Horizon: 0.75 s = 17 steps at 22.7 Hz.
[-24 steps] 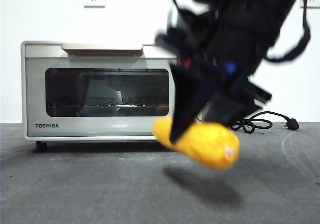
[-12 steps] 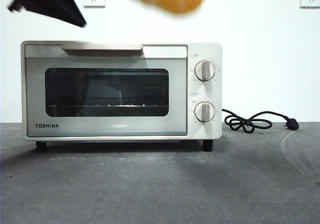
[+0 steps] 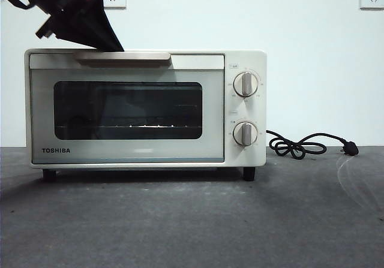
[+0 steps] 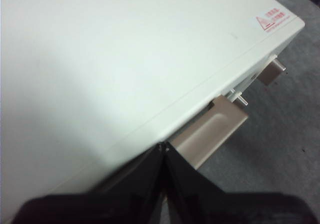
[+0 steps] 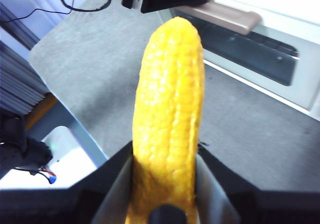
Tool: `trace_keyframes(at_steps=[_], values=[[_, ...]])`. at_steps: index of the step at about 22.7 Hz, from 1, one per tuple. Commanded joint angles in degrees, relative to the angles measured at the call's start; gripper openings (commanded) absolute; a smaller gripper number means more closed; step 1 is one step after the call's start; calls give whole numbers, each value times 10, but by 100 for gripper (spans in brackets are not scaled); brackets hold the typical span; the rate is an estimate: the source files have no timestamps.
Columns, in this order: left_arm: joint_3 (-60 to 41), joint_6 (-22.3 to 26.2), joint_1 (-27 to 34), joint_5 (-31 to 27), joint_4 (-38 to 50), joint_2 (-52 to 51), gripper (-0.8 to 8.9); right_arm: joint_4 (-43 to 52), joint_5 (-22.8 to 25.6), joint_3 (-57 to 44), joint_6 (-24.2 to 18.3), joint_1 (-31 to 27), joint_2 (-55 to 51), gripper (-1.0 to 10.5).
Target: Take the corn from the table,put the corn in the oven
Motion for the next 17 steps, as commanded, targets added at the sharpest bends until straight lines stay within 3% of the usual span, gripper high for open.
trace_keyframes(at_steps=[1,17], values=[[0,-3,-3,-2,-16,7,-5,-2,15,7,0,0,-5,-12],[0,27,-40,-2,-233,7,-5,0,47,10,-15,0,-8,-12]])
